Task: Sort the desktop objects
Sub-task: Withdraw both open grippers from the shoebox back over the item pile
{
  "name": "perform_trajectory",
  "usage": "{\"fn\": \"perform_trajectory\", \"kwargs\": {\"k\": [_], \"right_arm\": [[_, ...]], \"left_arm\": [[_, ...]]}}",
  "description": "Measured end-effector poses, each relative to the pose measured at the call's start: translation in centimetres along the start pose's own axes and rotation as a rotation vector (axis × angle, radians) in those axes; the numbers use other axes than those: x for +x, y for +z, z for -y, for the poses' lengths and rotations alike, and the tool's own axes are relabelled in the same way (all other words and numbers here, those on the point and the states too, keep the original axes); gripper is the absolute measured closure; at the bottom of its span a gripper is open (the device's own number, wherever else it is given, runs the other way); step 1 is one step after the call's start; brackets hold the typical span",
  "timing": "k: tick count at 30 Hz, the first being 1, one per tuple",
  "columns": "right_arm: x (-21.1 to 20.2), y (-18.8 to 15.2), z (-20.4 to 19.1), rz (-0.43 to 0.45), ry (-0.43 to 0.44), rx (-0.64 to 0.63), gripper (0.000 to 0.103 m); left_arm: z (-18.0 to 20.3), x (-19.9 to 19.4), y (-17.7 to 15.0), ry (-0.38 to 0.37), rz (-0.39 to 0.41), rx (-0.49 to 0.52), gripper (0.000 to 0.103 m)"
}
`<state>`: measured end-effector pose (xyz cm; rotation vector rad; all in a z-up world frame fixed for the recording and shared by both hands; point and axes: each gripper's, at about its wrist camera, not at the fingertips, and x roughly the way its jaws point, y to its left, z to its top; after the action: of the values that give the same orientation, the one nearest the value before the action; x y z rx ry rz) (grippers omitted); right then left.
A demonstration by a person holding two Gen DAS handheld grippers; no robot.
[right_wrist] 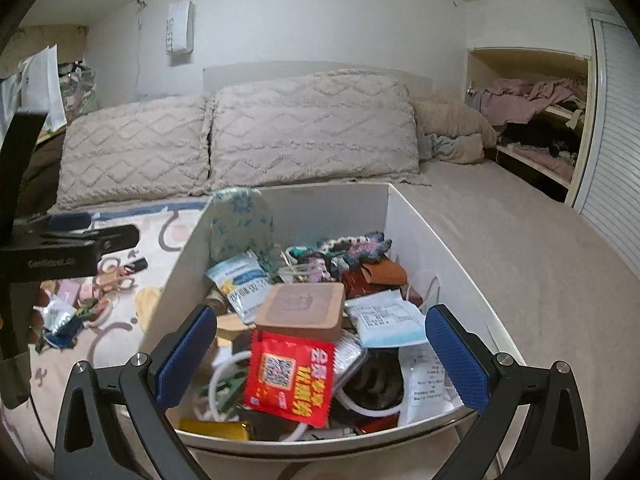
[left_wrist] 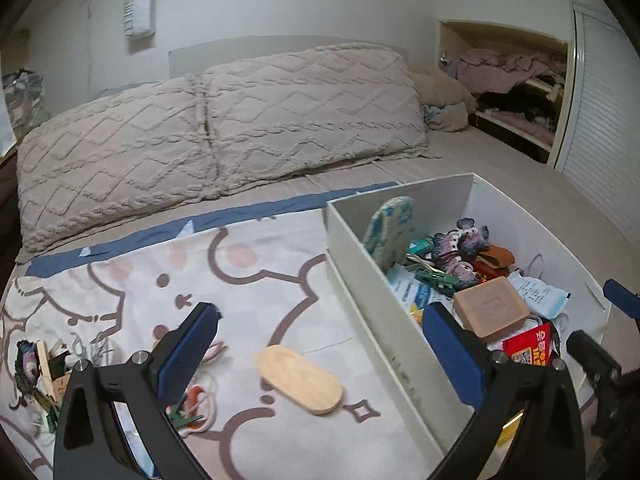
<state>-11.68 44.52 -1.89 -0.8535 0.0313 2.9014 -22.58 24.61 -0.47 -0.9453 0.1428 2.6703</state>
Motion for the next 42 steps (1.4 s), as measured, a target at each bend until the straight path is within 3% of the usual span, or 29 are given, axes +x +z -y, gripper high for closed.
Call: {"fn": "perform_trajectory", "kwargs": {"k": [17, 23, 27, 42], "right_arm": [[-0.8, 0.4, -3.3, 0.049, 0.026, -0.005, 0.000], [-1.3, 0.4, -4.9, 0.065, 0.044, -0.030, 0.000], [-1.6, 0.3, -5.6, 0.085, 0.106, -0.020, 0.000], [-2.7, 0.3, -8.5, 0.111, 0.104, -0.068, 0.000]], "left_arm": [[-5.9, -5.7, -3.4, 0.131, 0.085, 0.062, 0.000], [-9.0, -7.5, -4.9, 0.151, 0.115, 0.024, 0.000], [-11.1, -9.1, -6.0, 0.186, 0.155, 0.009, 0.000], [-18.2, -13.7, -9.3, 0.257, 0.226, -0.113, 0.000]]}}
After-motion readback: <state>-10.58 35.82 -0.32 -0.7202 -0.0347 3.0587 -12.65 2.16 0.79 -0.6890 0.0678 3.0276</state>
